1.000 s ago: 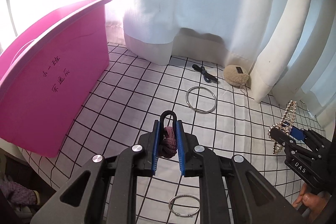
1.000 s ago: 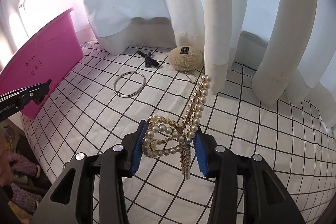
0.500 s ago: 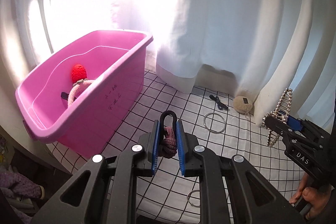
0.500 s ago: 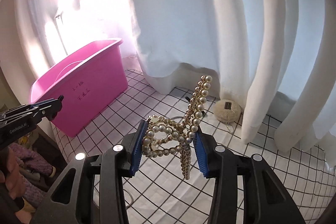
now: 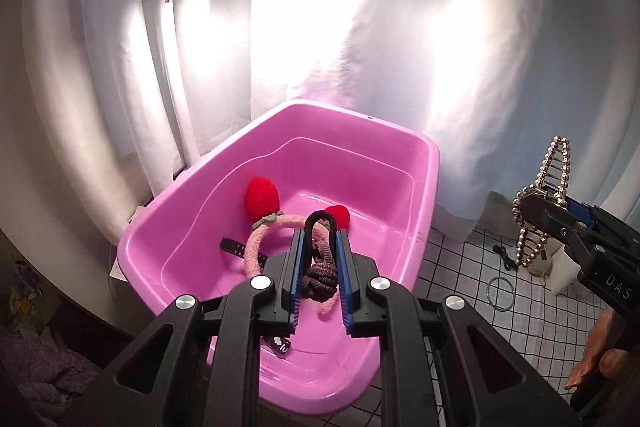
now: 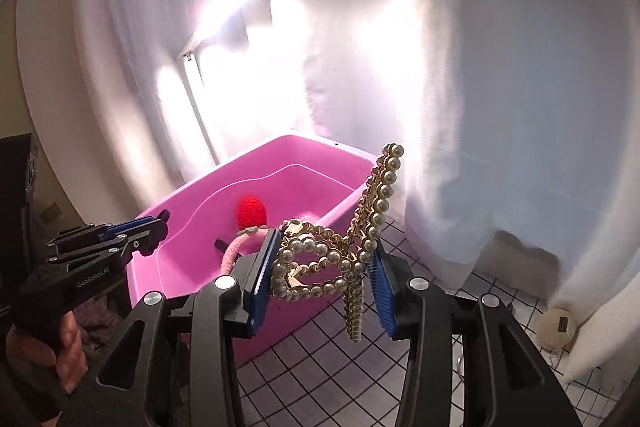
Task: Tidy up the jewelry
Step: 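Carry the hair tie and pearl clip into the pink tub and open both tools, then withdraw both tools from the tub back over the table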
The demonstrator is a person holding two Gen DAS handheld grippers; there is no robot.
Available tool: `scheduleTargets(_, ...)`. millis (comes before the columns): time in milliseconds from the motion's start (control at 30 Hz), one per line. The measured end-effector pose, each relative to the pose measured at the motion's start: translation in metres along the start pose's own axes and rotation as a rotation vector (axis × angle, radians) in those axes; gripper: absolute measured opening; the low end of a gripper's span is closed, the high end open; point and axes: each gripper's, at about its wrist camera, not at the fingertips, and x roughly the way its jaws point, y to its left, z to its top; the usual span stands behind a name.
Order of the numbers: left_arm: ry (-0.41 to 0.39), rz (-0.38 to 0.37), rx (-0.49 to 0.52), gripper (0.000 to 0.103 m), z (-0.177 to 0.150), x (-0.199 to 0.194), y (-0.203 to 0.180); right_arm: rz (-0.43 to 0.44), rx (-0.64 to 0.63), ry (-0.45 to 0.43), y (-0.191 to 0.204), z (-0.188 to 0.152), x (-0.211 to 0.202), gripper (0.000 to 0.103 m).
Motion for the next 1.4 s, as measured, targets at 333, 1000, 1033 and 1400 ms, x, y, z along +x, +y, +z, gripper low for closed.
scheduleTargets(333, 0.125, 0.045, -0.061, 0.016, 0.020, 0.068, 0.067, 0.068, -0.025, 0.134, 0.041, 0.046, 0.101, 0.042)
scheduleTargets(1000, 0.291, 0.065, -0.100, 0.022, 0.008, 0.121, 0.084, -0.010, -0.036, 0.394, 0.034, 0.038, 0.193, 0.042)
scheduleTargets(1033, 0.293, 0.068, -0.099, 0.022, 0.008, 0.121, 0.084, -0.012, -0.036, 0.400, 0.034, 0.038, 0.198, 0.042)
scheduleTargets(1400, 0.267, 0.104, -0.112, 0.083, 0.012, 0.111, 0.086, -0.041, -0.068, 0.406, 0.041, 0.045, 0.204, 0.063)
